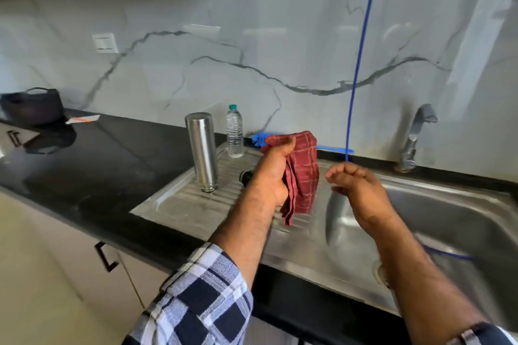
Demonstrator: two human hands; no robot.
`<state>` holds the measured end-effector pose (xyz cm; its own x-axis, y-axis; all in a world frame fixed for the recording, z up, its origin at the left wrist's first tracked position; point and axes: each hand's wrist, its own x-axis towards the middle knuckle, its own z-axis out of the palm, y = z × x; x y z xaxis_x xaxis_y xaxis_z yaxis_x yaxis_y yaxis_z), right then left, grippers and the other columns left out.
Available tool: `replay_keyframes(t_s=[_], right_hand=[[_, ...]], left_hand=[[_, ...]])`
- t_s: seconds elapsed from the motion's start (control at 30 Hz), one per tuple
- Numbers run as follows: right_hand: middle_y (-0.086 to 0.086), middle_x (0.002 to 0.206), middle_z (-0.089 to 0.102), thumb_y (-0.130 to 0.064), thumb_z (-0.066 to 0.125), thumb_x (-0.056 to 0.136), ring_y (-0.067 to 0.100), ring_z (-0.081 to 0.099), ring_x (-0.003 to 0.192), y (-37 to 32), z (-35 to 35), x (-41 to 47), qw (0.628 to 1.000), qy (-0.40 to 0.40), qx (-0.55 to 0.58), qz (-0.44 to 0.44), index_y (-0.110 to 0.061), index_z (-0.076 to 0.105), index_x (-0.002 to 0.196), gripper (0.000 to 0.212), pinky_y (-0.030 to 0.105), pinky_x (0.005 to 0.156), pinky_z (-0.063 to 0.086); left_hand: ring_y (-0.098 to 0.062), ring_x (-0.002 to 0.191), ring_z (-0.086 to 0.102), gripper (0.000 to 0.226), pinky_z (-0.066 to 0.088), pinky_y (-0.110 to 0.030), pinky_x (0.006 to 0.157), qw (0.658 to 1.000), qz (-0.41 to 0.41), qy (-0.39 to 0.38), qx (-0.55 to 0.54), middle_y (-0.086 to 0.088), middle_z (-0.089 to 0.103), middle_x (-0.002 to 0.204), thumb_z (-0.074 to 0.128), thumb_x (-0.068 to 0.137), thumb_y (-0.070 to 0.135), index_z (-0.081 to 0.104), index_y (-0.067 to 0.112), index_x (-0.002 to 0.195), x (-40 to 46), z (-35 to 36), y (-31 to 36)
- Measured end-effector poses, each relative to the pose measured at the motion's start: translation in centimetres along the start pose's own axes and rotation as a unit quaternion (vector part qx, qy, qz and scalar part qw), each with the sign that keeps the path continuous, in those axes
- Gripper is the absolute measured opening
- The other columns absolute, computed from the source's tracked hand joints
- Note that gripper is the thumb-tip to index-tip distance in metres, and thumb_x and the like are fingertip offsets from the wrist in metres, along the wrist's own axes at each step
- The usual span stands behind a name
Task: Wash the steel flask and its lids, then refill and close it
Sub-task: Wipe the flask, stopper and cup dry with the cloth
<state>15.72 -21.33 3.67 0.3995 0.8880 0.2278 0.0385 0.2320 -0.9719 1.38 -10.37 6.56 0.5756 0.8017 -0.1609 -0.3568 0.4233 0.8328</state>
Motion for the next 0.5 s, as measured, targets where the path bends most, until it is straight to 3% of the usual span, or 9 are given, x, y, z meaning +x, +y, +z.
replay_keyframes(t_s=[0.07,0.13,0.23,0.33,0.43,0.5], right_hand=[[0.001,0.09,0.077,-0.007,0.081,0.085,0.013,0.072,0.082,-0.1,1.5,0.9,0.998,-0.011,0.065,0.02,-0.013,0.066,0.104,0.025,0.035,0.084,0.053],[0.006,0.084,0.076,-0.018,0.083,0.08,0.017,0.069,0.069,0.0,3.3,1.6,0.996,-0.046,0.061,0.044,-0.006,0.069,0.107,0.034,0.036,0.076,0.055],[0.011,0.07,0.065,-0.017,0.085,0.08,0.018,0.055,0.059,0.6,4.6,2.8,0.993,-0.083,0.08,0.039,-0.003,0.072,0.085,0.02,0.034,0.068,0.047],[0.014,0.084,0.07,-0.015,0.072,0.087,0.027,0.066,0.079,0.8,5.5,3.3,0.963,-0.113,0.236,0.071,-0.009,0.072,0.085,0.007,0.042,0.086,0.055],[0.023,0.115,0.073,-0.029,0.068,0.093,0.036,0.072,0.103,1.5,6.4,3.5,0.897,-0.171,0.388,0.126,-0.005,0.07,0.12,0.037,0.057,0.103,0.055],[0.021,0.12,0.072,-0.02,0.09,0.073,0.031,0.073,0.101,2.1,6.9,4.2,0.895,-0.212,0.382,0.09,-0.007,0.071,0.129,0.061,0.051,0.098,0.058]], left_hand=[[-0.025,0.076,0.076,0.031,0.063,-0.039,0.077,0.999,-0.002,-0.01,0.046,-0.012,0.079,0.09,0.063,0.103,0.036,0.076,0.008,0.108,-0.5,-1.0,0.7],[-0.029,0.079,0.077,0.02,0.064,-0.046,0.077,0.996,0.028,-0.008,0.085,-0.014,0.079,0.092,0.068,0.101,0.023,0.076,0.006,0.108,-0.6,-2.0,1.2],[-0.034,0.088,0.077,0.012,0.066,-0.047,0.078,0.985,0.1,0.056,0.128,-0.017,0.079,0.097,0.079,0.09,0.004,0.077,0.003,0.101,-0.6,-3.8,2.6],[-0.025,0.083,0.077,0.014,0.065,-0.037,0.076,0.975,0.126,0.071,0.168,-0.013,0.081,0.097,0.085,0.085,0.005,0.078,0.01,0.097,-0.8,-5.6,4.1],[-0.014,0.079,0.077,0.018,0.064,-0.027,0.072,0.968,0.157,0.064,0.183,-0.005,0.082,0.093,0.085,0.084,0.003,0.079,0.013,0.097,-0.8,-6.2,4.4],[-0.01,0.077,0.077,0.017,0.062,-0.024,0.071,0.96,0.189,0.075,0.192,-0.003,0.082,0.091,0.086,0.083,0.002,0.079,0.011,0.096,-0.9,-6.2,4.6]])
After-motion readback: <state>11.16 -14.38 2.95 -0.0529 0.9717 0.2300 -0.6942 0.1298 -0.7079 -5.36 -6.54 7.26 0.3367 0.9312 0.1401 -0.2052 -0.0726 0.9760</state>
